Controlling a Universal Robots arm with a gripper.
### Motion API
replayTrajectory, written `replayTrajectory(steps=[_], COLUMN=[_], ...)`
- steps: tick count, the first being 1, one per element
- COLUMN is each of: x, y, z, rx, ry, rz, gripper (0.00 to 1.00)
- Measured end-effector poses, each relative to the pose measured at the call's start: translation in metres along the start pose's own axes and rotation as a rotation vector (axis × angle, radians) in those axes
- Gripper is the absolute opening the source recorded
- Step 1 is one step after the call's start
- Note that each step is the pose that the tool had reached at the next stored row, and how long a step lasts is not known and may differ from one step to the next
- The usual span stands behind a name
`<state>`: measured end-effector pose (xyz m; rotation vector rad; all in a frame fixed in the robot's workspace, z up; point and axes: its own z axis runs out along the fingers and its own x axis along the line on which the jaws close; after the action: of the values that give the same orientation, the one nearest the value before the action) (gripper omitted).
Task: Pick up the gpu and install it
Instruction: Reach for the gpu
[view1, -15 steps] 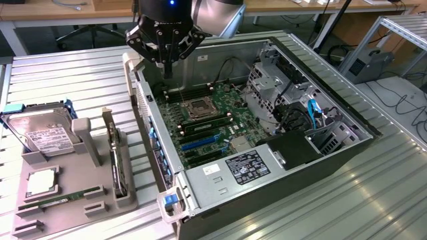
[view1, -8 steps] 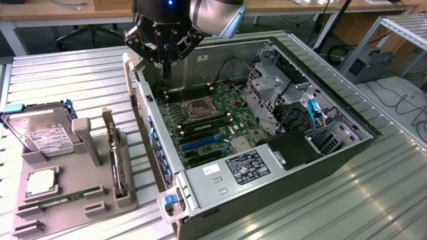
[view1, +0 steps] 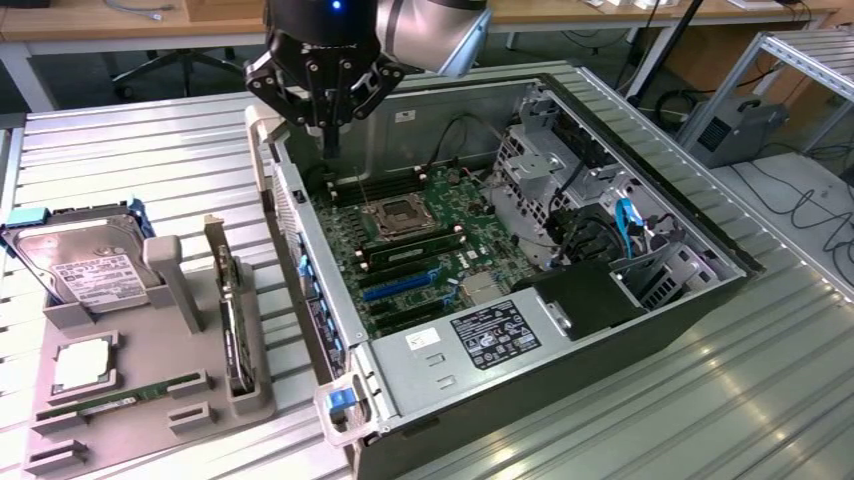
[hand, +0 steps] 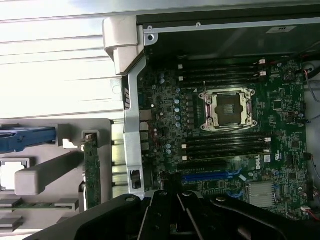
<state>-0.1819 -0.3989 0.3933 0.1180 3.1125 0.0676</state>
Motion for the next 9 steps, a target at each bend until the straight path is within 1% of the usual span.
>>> replayTrajectory(steps=[9], x=[0.0026], y=[-0.0002], z=[0.0000], rx=[-0.0001], ry=[0.0000], rz=[0.000], gripper=[0.11])
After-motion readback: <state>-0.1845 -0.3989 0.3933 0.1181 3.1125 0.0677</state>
